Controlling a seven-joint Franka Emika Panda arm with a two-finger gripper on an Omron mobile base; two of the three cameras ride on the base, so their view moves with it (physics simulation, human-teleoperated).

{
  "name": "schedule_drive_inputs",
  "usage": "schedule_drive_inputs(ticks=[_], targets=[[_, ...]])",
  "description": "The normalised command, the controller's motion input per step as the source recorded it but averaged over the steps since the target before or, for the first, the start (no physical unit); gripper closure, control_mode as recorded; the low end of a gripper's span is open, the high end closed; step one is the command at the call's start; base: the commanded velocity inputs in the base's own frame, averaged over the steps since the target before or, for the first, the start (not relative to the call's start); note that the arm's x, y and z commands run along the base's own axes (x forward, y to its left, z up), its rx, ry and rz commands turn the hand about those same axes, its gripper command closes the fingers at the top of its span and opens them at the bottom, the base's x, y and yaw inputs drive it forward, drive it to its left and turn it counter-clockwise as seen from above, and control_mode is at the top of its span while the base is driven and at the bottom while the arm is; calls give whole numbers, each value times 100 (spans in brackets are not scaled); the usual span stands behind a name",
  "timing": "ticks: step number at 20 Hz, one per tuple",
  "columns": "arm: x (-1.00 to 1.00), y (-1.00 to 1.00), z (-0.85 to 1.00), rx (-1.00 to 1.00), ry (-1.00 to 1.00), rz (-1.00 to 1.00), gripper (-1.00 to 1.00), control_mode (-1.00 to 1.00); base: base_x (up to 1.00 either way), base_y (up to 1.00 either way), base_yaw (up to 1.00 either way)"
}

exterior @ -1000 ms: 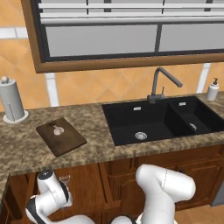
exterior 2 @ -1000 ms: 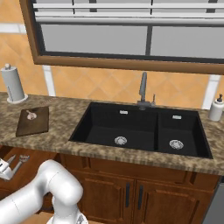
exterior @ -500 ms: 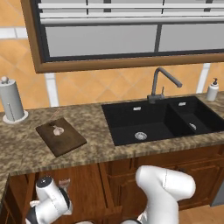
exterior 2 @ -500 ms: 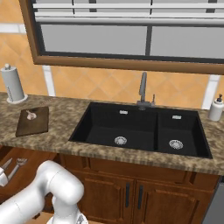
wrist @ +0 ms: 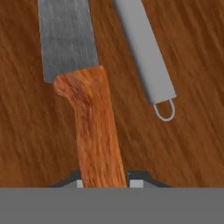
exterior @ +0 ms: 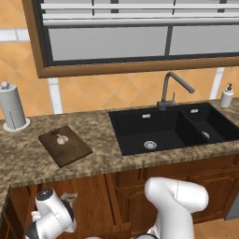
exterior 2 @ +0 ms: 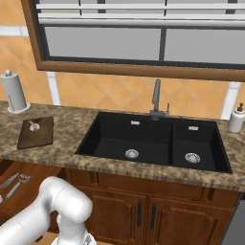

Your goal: Place the appropriate cutting tool for cutting the garlic skin on the cutting board.

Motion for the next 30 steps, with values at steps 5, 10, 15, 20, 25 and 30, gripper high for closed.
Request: schedule_drive_inputs(ticks=[5,10,15,20,25,30], targets=[[-41,16,93,0,2,-12,100,-100,0,0,0],[-57,12,94,0,10,-11,100,-100,0,0,0],[-25,-13,100,0,16,-6,100,-100,0,0,0],[-11,-41,100,1,23,0,100,-100,0,0,0],[15,-20,100,0,18,0,100,-100,0,0,0],[97,-14,65,-11,17,-5,100,-100,0,0,0]])
